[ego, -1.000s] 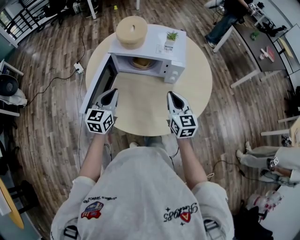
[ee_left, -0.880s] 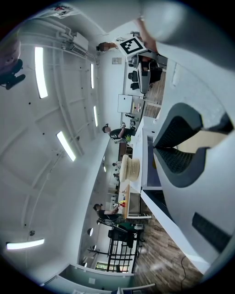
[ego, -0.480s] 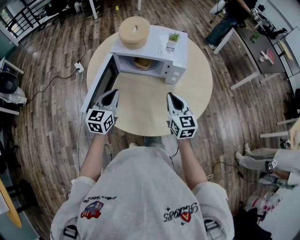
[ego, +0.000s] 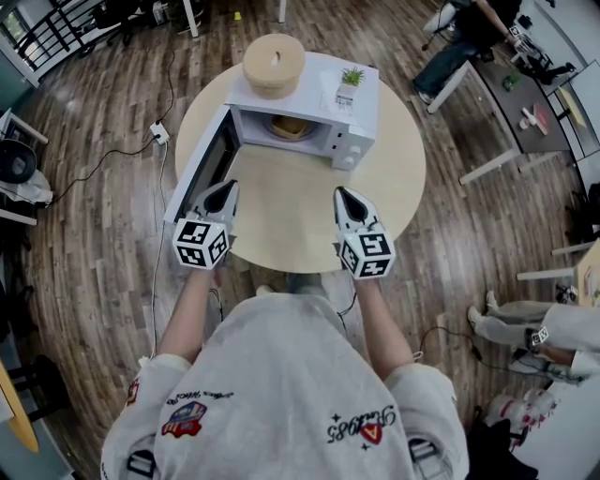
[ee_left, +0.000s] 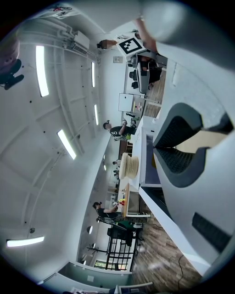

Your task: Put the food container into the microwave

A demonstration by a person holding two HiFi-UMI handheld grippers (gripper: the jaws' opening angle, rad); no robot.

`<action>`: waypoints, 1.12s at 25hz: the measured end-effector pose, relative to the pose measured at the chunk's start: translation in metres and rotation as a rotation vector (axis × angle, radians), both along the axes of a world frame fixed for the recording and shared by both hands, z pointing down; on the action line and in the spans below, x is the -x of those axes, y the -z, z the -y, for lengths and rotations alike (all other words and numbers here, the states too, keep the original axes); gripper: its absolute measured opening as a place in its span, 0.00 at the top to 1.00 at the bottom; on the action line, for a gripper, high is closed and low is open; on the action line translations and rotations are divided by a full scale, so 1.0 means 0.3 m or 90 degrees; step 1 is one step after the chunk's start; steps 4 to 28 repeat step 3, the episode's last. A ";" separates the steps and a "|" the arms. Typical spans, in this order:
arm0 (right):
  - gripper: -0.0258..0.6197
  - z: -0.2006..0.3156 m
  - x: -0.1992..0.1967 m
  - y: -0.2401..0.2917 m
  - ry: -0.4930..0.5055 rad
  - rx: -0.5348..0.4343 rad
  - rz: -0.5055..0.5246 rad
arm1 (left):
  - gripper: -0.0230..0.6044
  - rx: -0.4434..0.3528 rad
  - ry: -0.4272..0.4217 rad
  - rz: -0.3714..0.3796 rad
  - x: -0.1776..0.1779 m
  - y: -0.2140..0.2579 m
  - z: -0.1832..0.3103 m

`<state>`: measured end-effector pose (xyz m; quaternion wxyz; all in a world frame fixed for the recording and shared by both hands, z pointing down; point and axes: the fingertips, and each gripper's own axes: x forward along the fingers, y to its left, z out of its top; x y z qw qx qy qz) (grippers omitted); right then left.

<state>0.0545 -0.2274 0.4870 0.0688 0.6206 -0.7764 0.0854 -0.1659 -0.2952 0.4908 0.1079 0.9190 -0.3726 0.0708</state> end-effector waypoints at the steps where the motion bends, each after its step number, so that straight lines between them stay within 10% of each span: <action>1: 0.96 -0.001 0.004 0.003 0.000 -0.001 0.000 | 0.96 0.000 0.001 0.000 0.005 0.001 -0.002; 28: 0.96 -0.005 0.011 0.008 0.001 -0.001 0.000 | 0.96 0.001 0.002 0.000 0.014 0.002 -0.006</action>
